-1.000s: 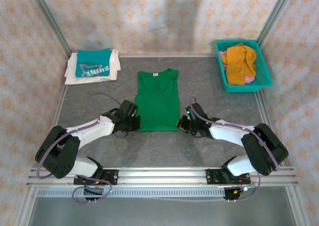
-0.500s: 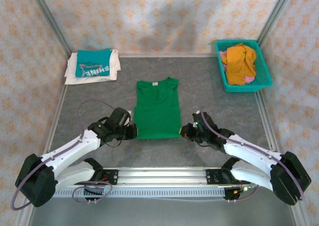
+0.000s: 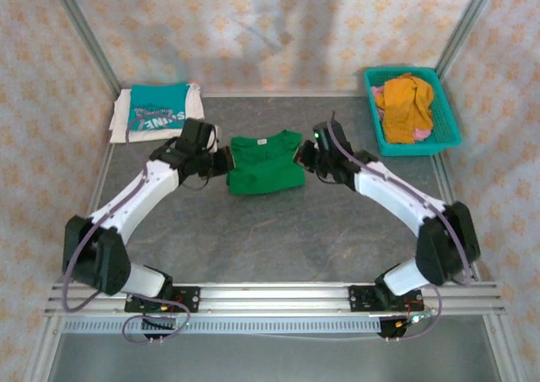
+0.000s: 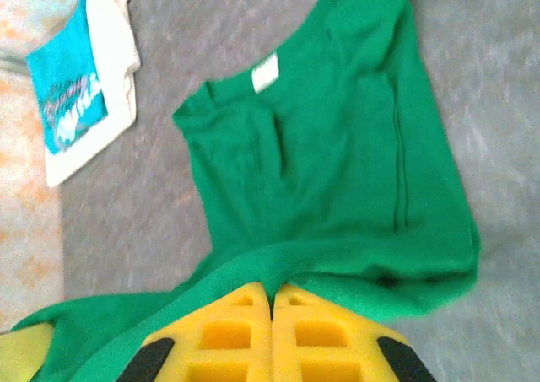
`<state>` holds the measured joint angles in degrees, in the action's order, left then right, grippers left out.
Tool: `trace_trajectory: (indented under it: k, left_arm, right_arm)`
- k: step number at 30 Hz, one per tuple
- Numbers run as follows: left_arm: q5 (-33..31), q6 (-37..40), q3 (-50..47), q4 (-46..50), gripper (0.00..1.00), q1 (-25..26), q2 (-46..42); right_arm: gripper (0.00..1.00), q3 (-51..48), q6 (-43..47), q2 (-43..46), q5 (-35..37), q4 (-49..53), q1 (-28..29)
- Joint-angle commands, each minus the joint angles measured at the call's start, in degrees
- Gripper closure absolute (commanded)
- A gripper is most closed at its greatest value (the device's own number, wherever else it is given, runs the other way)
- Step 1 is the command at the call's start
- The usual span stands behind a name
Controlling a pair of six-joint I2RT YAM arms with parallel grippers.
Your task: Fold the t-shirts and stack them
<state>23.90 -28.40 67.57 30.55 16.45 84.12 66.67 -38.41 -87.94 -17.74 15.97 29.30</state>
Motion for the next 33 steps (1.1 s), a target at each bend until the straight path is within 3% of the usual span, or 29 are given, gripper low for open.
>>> trace_trajectory:
  k: [1,11,12,14,16,17,19,21,23,26,29,33]
  left_arm:
    - [1.2,4.2,6.6,0.5,1.00,-2.7,6.9]
    - [1.3,7.7,29.4,4.1,1.00,-7.3,29.8]
    - [0.8,8.6,33.4,5.4,0.98,-7.7,32.8]
    - [-2.0,9.9,42.4,9.5,0.69,-8.4,38.9]
    - [-4.8,10.3,50.8,13.1,0.51,-9.0,44.0]
    - [-6.0,10.2,55.2,16.3,0.46,-9.1,46.2]
    - [-7.3,10.1,58.1,19.3,0.43,-8.9,46.6]
    - [-10.6,8.9,51.1,16.3,0.43,-7.9,41.4]
    - [-12.8,7.5,37.7,8.4,0.43,-6.1,33.1]
    - [-10.7,5.7,22.5,-3.1,0.48,-2.7,23.5]
    - [-7.1,5.0,14.2,-11.6,0.53,-0.2,20.8]
    - [-4.3,4.3,11.4,-14.7,0.58,0.7,23.7]
  right_arm:
    - [1.00,7.9,3.2,-7.7,-0.4,2.8,-2.4]
    - [1.00,25.4,3.6,-24.5,-0.7,3.3,-6.7]
    - [0.96,28.2,3.9,-26.8,-1.6,3.4,-7.3]
    - [0.73,35.1,4.4,-31.7,-2.2,5.7,-8.7]
    - [0.58,40.9,4.6,-35.3,-3.2,8.4,-10.0]
    - [0.53,43.6,5.2,-36.4,-3.6,10.2,-10.4]
    - [0.52,44.9,7.0,-35.6,-3.7,12.5,-10.4]
    - [0.53,39.2,8.4,-31.4,-4.4,9.1,-9.7]
    - [0.55,29.1,9.8,-25.3,-5.8,1.8,-8.3]
    - [0.67,16.6,9.7,-20.2,-9.5,-8.4,-6.1]
    - [0.81,11.2,5.7,-21.7,-16.5,-16.1,-5.3]
    - [0.84,10.1,2.3,-26.3,-19.3,-20.1,-4.8]
